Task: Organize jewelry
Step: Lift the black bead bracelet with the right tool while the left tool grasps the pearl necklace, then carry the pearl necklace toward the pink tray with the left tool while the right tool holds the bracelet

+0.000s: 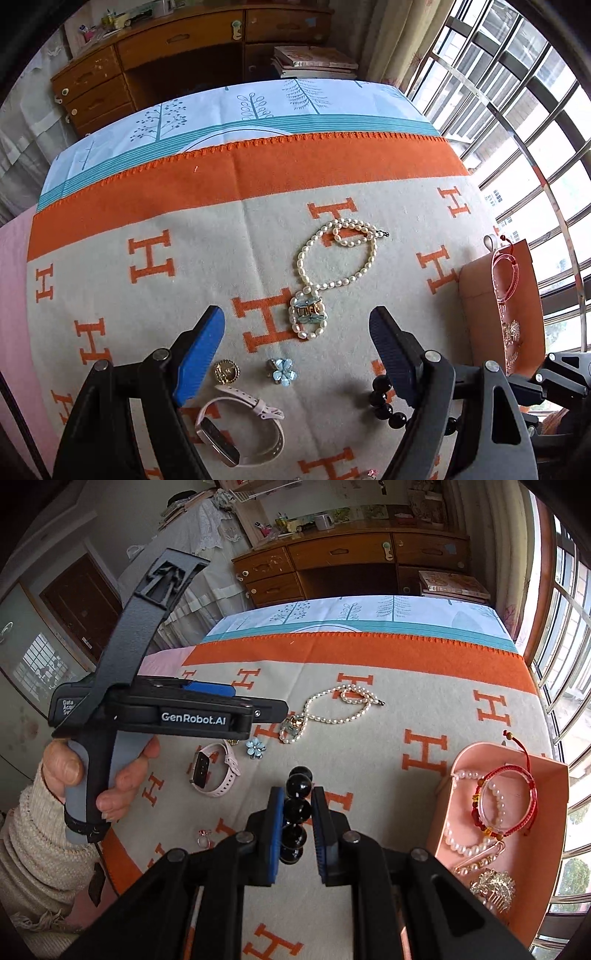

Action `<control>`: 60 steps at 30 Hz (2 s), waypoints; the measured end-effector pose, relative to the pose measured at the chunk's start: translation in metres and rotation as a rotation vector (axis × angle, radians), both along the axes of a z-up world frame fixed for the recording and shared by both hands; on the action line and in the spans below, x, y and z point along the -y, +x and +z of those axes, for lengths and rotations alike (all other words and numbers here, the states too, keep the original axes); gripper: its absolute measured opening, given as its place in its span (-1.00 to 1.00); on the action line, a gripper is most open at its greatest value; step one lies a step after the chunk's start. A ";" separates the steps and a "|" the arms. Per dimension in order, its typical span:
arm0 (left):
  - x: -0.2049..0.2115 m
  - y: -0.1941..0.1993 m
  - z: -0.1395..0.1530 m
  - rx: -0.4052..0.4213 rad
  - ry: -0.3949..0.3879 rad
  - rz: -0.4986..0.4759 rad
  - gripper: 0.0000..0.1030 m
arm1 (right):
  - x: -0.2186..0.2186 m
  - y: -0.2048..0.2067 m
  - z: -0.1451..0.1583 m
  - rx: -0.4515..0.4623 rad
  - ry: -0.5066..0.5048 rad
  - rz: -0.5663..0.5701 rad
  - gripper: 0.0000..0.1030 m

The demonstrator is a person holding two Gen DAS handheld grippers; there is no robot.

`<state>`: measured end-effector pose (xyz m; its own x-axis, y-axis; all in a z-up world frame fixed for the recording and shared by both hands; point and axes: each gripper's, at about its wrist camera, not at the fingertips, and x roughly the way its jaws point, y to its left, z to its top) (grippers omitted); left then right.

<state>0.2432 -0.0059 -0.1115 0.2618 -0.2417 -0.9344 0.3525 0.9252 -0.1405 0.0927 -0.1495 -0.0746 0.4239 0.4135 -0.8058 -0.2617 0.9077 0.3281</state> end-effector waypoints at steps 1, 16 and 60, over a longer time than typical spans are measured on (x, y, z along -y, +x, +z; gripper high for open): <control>0.003 0.005 -0.004 -0.014 0.006 -0.005 0.53 | 0.002 0.000 -0.001 -0.004 0.007 -0.003 -0.71; 0.038 0.030 -0.045 -0.106 0.121 -0.118 -0.07 | 0.015 0.003 -0.011 -0.042 0.066 -0.021 -0.71; 0.040 -0.081 0.176 0.297 -0.014 -0.014 -0.94 | 0.042 -0.042 0.074 0.169 0.147 -0.085 -0.71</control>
<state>0.1624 -0.0454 0.0649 0.5201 -0.2598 -0.8136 0.3931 0.9185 -0.0420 0.0511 -0.1914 -0.0003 0.5862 0.4778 -0.6542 -0.2487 0.8747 0.4160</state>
